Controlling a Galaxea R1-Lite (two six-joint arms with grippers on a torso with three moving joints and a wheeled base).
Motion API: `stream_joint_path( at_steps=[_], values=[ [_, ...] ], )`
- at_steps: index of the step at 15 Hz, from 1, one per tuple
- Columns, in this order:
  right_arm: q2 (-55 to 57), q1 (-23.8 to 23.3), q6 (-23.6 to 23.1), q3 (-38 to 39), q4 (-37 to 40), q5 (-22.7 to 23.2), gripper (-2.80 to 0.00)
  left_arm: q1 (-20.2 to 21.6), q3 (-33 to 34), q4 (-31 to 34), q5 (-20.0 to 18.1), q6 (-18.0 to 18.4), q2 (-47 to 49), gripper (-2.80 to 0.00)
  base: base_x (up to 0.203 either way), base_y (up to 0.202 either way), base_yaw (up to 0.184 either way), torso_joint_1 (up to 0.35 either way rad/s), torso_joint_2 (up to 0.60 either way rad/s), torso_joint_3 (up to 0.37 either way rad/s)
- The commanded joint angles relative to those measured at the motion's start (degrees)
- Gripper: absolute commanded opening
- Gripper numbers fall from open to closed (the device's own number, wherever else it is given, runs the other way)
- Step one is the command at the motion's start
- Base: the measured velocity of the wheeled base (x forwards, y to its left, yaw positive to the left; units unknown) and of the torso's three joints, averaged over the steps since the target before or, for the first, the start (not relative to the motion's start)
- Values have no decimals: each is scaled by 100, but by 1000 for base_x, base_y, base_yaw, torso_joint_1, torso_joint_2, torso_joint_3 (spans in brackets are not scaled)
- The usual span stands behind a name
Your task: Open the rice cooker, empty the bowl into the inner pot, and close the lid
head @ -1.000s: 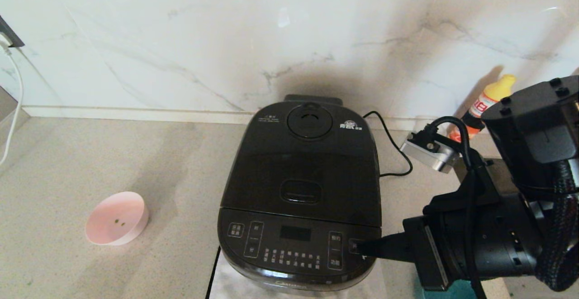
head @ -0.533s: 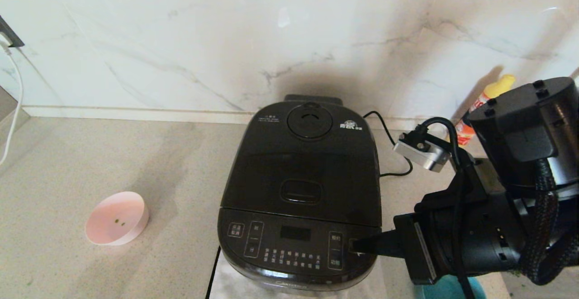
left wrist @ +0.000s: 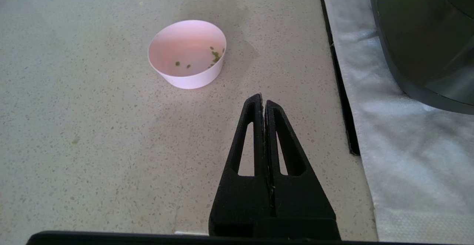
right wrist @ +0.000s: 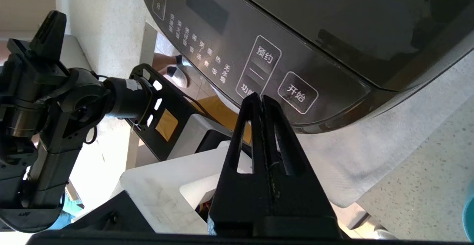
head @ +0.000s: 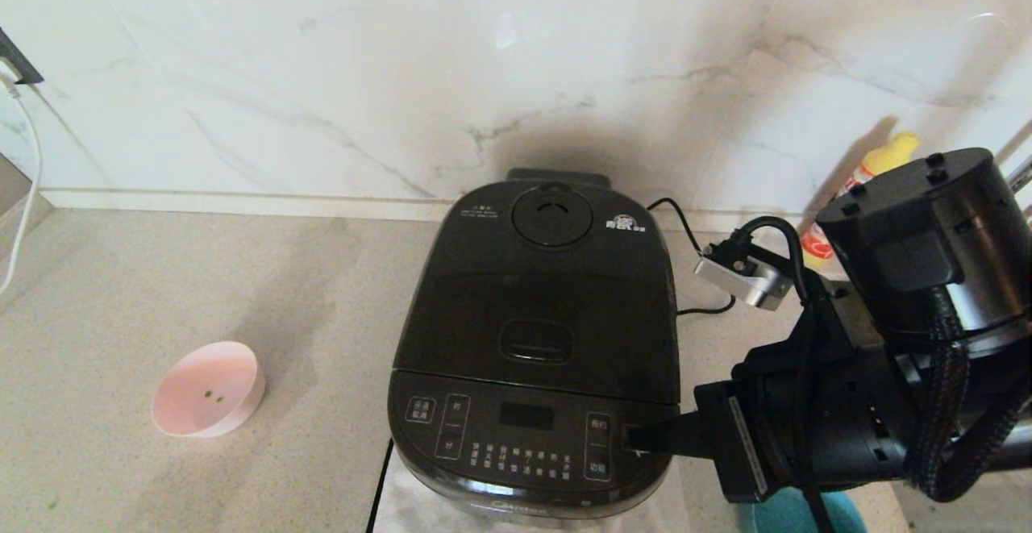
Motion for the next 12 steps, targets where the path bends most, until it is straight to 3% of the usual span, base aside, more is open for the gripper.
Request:
stream_joint_path(
  at_steps=[1,12],
  values=[
    [1,-7,16,21,15,8,-280,2,53,-2,0,-1,7,-280,0,0,0,0,0,0],
    [1,-85,16,215,-39,25,-280,2,53,-2,0,-1,7,-280,0,0,0,0,0,0]
  ],
)
